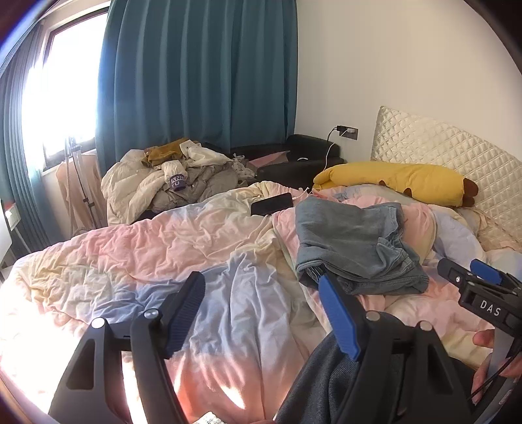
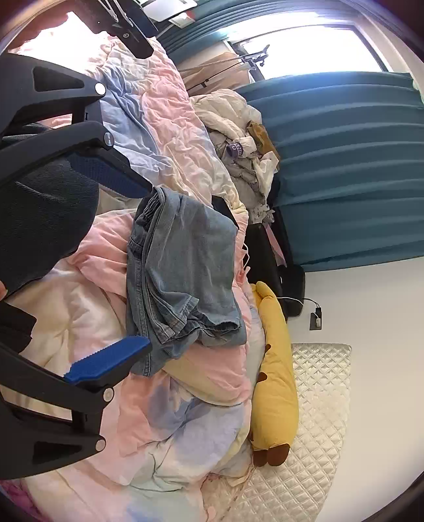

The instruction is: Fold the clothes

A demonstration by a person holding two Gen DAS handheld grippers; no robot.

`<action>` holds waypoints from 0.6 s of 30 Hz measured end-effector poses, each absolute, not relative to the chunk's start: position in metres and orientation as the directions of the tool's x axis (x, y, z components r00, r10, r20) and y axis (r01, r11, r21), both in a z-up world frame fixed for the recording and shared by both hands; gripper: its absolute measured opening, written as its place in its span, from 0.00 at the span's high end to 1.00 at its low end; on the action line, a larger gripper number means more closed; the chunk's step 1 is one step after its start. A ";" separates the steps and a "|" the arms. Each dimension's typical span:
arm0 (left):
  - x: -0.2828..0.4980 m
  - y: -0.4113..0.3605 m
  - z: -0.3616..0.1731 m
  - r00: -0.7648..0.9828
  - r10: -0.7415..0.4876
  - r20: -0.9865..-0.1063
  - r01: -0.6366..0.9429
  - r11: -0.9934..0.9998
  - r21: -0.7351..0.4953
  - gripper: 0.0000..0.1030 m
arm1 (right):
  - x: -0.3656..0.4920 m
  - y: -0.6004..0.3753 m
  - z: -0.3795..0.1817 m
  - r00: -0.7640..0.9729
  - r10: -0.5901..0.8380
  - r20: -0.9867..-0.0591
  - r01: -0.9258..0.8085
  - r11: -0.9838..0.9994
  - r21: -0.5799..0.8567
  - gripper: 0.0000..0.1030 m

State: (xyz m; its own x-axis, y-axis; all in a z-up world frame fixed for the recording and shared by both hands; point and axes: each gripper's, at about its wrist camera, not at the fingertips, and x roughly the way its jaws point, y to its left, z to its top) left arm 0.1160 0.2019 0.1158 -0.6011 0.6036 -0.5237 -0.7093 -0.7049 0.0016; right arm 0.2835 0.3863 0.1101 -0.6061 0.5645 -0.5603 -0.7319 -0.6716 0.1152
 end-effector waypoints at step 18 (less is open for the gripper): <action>0.102 0.196 0.101 -0.569 0.599 -0.563 -0.706 -0.707 -0.039 0.28 | 0.269 0.378 0.087 -0.549 0.566 -0.615 -0.755 -0.652 0.074 0.15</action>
State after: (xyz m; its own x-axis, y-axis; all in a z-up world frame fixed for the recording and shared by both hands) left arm 0.1020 0.1961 0.1009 -0.5688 0.5993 -0.5633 -0.7062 -0.7069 -0.0390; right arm 0.2687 0.3779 0.0869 -0.5489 0.5660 -0.6150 -0.7547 -0.6519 0.0736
